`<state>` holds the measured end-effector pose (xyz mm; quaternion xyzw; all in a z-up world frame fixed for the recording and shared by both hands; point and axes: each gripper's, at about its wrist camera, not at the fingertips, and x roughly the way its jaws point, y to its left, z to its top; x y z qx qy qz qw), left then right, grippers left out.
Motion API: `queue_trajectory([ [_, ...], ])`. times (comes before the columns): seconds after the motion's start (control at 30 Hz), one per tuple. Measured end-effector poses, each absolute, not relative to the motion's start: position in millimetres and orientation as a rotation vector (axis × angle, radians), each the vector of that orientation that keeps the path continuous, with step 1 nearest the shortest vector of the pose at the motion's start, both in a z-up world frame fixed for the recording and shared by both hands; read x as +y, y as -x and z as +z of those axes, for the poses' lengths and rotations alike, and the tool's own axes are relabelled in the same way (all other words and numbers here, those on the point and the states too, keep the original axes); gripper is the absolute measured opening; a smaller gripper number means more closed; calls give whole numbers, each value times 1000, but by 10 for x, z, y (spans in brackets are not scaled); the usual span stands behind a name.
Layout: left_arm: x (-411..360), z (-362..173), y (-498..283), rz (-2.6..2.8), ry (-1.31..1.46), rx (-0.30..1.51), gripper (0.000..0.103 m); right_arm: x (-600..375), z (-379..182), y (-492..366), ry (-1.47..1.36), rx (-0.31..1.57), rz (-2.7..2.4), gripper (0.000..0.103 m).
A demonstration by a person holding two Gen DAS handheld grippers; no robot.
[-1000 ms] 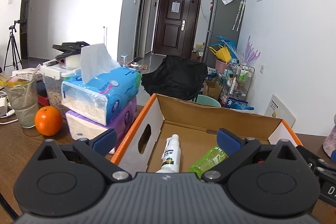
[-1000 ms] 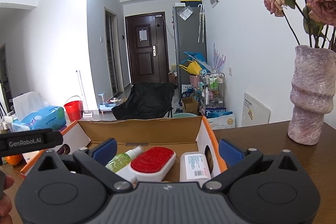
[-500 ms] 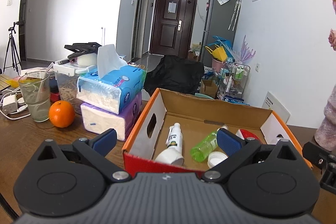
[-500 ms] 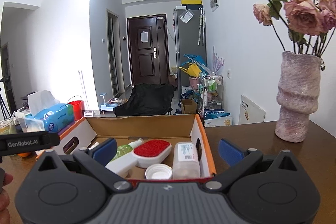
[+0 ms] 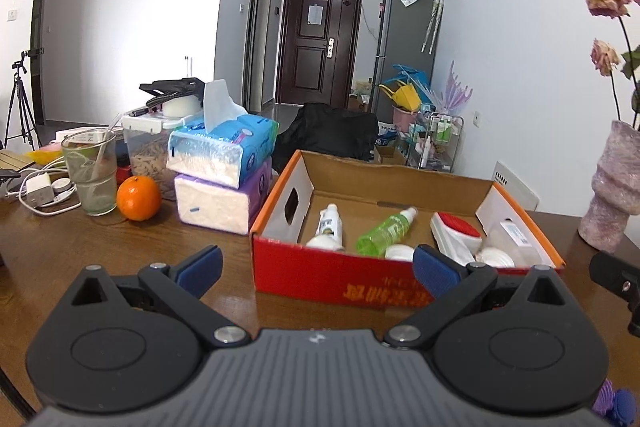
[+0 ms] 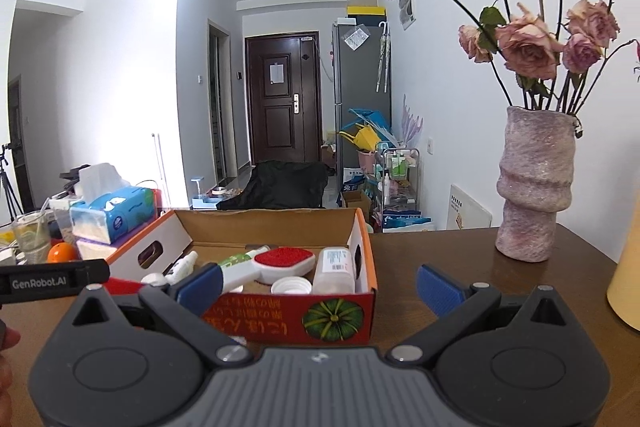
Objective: Organize rigid objects
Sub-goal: 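Withdraw both tools from the box toward the purple and blue caps, then close the right tool on the blue bottle cap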
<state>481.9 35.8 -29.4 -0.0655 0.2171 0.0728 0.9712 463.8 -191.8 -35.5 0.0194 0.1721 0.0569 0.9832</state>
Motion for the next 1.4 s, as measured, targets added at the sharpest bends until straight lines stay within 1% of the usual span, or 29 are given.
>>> queue_trajectory([
  [0.33, 229, -304, -4432, 127, 131, 443, 103, -2062, -342, -4231, -33, 351, 130, 103],
  [0.73, -70, -388, -3995, 98, 120, 466, 103, -2434, -463, -3799, -50, 377, 96, 103],
  [1.03, -318, -525, -3764, 78, 118, 501, 103, -2741, -682, -3595, -18, 442, 79, 103],
  [1.33, -553, -664, -3743, 60, 103, 556, 103, -2913, -958, -3636, 28, 555, 87, 103],
  [1.4, -604, -691, -3751, 55, 99, 565, 103, -2936, -993, -3679, 39, 566, 98, 99],
])
